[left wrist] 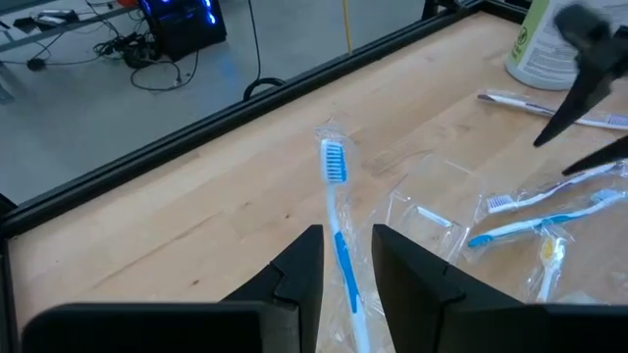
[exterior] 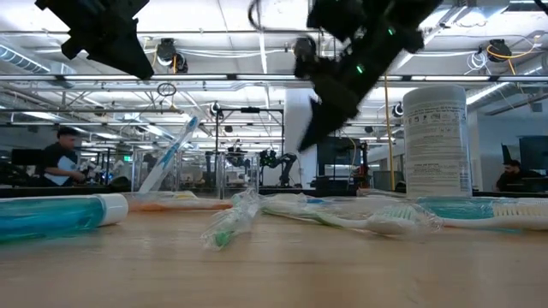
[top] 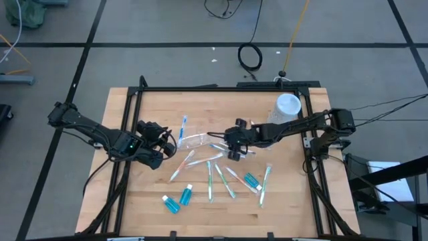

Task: Pick & Place toothbrushing station
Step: Put the top purple toothbrush into the transparent organizer

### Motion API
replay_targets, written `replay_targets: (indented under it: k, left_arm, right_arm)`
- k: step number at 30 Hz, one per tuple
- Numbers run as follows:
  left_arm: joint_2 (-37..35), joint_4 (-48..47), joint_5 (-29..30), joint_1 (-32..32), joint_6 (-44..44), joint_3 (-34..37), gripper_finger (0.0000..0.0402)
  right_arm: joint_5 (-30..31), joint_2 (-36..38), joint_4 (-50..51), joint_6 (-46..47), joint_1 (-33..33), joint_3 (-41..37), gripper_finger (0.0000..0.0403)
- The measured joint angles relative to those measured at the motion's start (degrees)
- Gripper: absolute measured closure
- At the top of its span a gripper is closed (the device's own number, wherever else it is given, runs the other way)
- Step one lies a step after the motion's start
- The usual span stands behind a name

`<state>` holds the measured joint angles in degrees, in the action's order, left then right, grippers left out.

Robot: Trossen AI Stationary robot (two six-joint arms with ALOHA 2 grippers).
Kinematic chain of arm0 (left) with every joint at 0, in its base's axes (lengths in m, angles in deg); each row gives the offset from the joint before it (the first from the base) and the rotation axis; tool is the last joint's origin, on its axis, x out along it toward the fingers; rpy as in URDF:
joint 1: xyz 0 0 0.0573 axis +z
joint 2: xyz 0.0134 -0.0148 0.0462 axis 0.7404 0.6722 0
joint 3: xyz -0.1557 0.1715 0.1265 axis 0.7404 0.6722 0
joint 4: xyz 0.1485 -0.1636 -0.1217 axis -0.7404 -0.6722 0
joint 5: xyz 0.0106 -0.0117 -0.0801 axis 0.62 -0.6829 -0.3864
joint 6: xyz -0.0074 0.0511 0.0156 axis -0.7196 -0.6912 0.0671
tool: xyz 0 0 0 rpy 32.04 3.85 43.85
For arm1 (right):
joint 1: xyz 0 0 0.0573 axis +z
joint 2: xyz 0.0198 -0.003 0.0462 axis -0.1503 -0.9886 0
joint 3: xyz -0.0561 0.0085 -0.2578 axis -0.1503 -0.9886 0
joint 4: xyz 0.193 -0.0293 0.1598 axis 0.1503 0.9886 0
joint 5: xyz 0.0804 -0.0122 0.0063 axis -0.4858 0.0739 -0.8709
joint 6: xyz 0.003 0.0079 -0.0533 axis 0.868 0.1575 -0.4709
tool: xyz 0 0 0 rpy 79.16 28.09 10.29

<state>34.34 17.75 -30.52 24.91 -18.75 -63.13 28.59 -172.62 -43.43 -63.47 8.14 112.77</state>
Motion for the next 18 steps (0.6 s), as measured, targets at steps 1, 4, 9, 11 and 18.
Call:
replay_targets:
  k: [1, 4, 9, 11, 18]
  left_arm:
    - [0.0, 0.1, -0.1, 0.0, 0.0, 0.0, 0.0309]
    - [0.0, 0.1, -0.5, 0.0, 0.0, 0.0, 0.0309]
    - [0.0, 0.1, -1.0, 0.0, -0.2, 0.0, 0.0309]
    - [0.0, 0.1, -1.0, 0.0, -0.2, 0.0, 0.0309]
    - [0.0, 0.1, -1.1, 0.0, -0.2, 0.0, 0.0309]
  right_arm:
    - [-1.4, 0.1, -1.2, 0.3, -0.4, -1.1, 0.0239]
    - [-3.7, 0.3, -6.7, 2.4, -1.1, -5.6, 0.0228]
    - [-7.9, 0.2, -18.6, 3.6, -2.1, -12.8, 0.0229]
    - [-9.0, -1.3, -23.4, 4.6, -2.1, -15.0, 0.0233]
    - [-6.1, -1.5, -25.5, 4.9, -2.8, -18.4, 0.0236]
